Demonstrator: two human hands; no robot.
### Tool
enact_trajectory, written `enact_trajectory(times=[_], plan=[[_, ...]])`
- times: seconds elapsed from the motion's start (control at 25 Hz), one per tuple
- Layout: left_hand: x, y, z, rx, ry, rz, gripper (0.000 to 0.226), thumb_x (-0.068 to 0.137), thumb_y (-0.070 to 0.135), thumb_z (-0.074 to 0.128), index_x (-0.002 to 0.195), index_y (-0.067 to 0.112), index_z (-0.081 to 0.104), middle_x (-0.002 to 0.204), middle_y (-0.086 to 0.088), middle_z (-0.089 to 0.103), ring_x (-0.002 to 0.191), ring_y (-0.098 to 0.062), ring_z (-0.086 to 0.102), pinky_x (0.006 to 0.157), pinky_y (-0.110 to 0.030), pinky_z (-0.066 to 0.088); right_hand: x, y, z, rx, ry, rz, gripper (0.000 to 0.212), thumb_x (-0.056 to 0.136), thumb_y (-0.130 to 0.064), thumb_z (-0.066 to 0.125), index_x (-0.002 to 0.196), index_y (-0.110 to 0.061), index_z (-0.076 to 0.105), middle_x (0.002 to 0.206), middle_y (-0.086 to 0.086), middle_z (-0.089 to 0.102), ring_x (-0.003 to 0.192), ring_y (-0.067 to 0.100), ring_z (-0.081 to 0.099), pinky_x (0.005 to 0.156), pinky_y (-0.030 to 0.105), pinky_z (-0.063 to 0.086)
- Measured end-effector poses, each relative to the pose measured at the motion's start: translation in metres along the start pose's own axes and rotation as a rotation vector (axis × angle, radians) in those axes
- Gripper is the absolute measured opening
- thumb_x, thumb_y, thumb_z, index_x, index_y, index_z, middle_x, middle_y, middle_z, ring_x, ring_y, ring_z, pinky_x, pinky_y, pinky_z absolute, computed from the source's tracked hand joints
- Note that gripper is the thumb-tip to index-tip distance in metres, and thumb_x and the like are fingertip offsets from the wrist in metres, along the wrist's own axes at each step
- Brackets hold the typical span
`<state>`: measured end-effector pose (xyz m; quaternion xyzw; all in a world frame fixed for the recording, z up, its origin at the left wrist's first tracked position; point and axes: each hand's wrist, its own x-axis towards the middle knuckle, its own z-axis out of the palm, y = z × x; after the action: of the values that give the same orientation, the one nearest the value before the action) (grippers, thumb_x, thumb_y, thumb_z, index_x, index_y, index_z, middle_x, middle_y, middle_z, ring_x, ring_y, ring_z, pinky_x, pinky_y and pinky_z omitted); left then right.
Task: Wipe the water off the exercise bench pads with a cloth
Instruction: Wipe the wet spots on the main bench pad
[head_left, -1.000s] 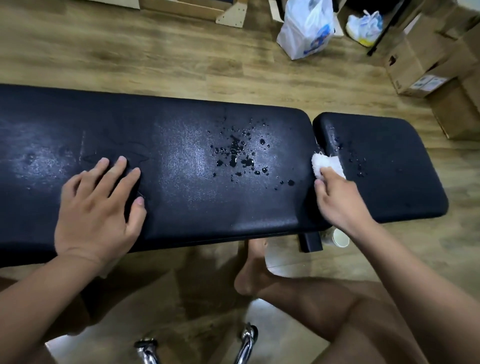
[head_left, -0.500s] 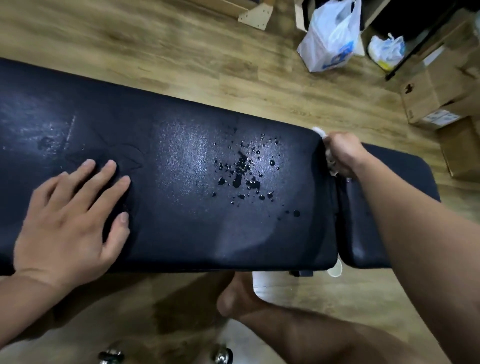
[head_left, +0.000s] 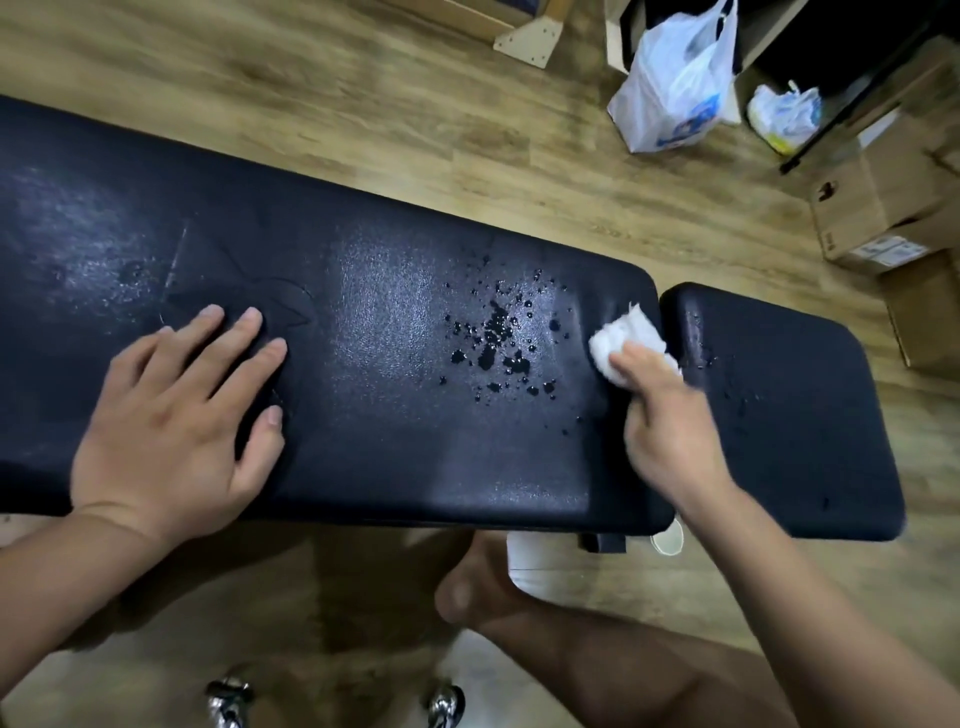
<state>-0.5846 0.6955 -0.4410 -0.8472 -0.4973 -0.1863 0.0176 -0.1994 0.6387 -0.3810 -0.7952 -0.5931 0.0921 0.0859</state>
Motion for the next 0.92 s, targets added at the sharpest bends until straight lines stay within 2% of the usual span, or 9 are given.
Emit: enact_trajectory(times=[0.12, 0.2, 0.28, 0.4, 0.52, 0.64, 0.72, 0.84, 0.92], plan=[[0.001, 0.000, -0.001, -0.003, 0.003, -0.005, 0.052, 0.090, 0.034, 0.044, 0.128, 0.005, 0.063, 0.143, -0.016, 0.054, 0.133, -0.040, 0.047, 0.103, -0.055, 0.035, -0.063, -0.004, 0.006, -0.018, -0.081, -0.038, 0.057, 0.078, 0.001, 0.038, 0.131, -0.010, 0.057, 0.144, 0.007, 0.049, 0.136, 0.023, 0.041, 0.113, 0.015, 0.018], [0.000, 0.000, 0.000, -0.004, 0.004, -0.010, 0.052, 0.090, 0.034, 0.044, 0.128, 0.006, 0.063, 0.143, -0.016, 0.054, 0.133, -0.040, 0.047, 0.104, -0.055, 0.035, -0.108, -0.006, 0.004, -0.009, -0.111, -0.037, 0.051, 0.082, -0.006, 0.046, 0.132, -0.012, 0.057, 0.144, 0.001, 0.047, 0.138, 0.019, 0.038, 0.112, 0.010, 0.014], [0.000, 0.000, 0.001, 0.010, 0.023, -0.008, 0.050, 0.090, 0.033, 0.045, 0.127, 0.005, 0.064, 0.142, -0.016, 0.055, 0.131, -0.041, 0.049, 0.102, -0.056, 0.036, -0.123, -0.005, 0.006, 0.012, -0.136, -0.058, 0.049, 0.087, -0.013, 0.049, 0.136, -0.015, 0.054, 0.148, -0.001, 0.042, 0.141, 0.018, 0.034, 0.113, 0.010, 0.014], [0.000, 0.000, 0.000, 0.005, 0.011, 0.000, 0.050, 0.090, 0.032, 0.045, 0.127, 0.005, 0.063, 0.142, -0.017, 0.055, 0.131, -0.041, 0.048, 0.103, -0.056, 0.037, -0.065, -0.004, 0.009, -0.003, -0.075, -0.202, 0.046, 0.092, -0.008, 0.047, 0.138, -0.013, 0.050, 0.147, -0.002, 0.038, 0.141, 0.023, 0.032, 0.116, 0.027, 0.020], [-0.002, 0.003, -0.003, 0.017, -0.029, -0.043, 0.053, 0.091, 0.034, 0.041, 0.130, 0.006, 0.061, 0.145, -0.016, 0.052, 0.135, -0.039, 0.044, 0.107, -0.054, 0.032, 0.041, -0.013, 0.009, -0.090, 0.014, -0.218, 0.044, 0.093, -0.001, 0.047, 0.135, -0.011, 0.051, 0.150, 0.011, 0.040, 0.140, 0.030, 0.034, 0.109, 0.042, 0.031], [0.000, 0.003, -0.006, 0.023, -0.063, -0.049, 0.056, 0.091, 0.036, 0.037, 0.133, 0.007, 0.060, 0.146, -0.015, 0.051, 0.137, -0.038, 0.042, 0.110, -0.052, 0.030, 0.124, -0.013, 0.009, -0.100, -0.047, -0.111, 0.044, 0.097, -0.006, 0.039, 0.141, -0.011, 0.046, 0.151, 0.015, 0.037, 0.140, 0.029, 0.034, 0.113, 0.036, 0.028], [0.001, 0.003, -0.007, 0.025, -0.082, -0.053, 0.057, 0.091, 0.037, 0.036, 0.133, 0.007, 0.059, 0.147, -0.015, 0.050, 0.138, -0.037, 0.041, 0.110, -0.052, 0.029, 0.137, -0.014, 0.010, -0.072, -0.092, -0.043, 0.046, 0.097, -0.009, 0.037, 0.142, -0.014, 0.045, 0.151, 0.013, 0.038, 0.140, 0.028, 0.034, 0.114, 0.030, 0.025], [0.000, 0.006, -0.008, 0.036, -0.083, -0.061, 0.057, 0.091, 0.038, 0.035, 0.133, 0.008, 0.059, 0.147, -0.015, 0.050, 0.138, -0.036, 0.041, 0.110, -0.052, 0.030, 0.074, -0.012, 0.009, -0.001, -0.010, -0.056, 0.043, 0.093, -0.004, 0.043, 0.134, -0.012, 0.053, 0.146, 0.016, 0.045, 0.135, 0.034, 0.038, 0.109, 0.034, 0.031], [0.000, 0.005, -0.008, 0.034, -0.079, -0.068, 0.057, 0.091, 0.038, 0.035, 0.133, 0.008, 0.060, 0.146, -0.015, 0.051, 0.138, -0.036, 0.041, 0.109, -0.052, 0.030, -0.003, -0.006, 0.011, 0.041, -0.010, -0.060, 0.043, 0.094, -0.004, 0.044, 0.134, -0.015, 0.053, 0.147, 0.008, 0.044, 0.138, 0.031, 0.036, 0.110, 0.023, 0.023]])
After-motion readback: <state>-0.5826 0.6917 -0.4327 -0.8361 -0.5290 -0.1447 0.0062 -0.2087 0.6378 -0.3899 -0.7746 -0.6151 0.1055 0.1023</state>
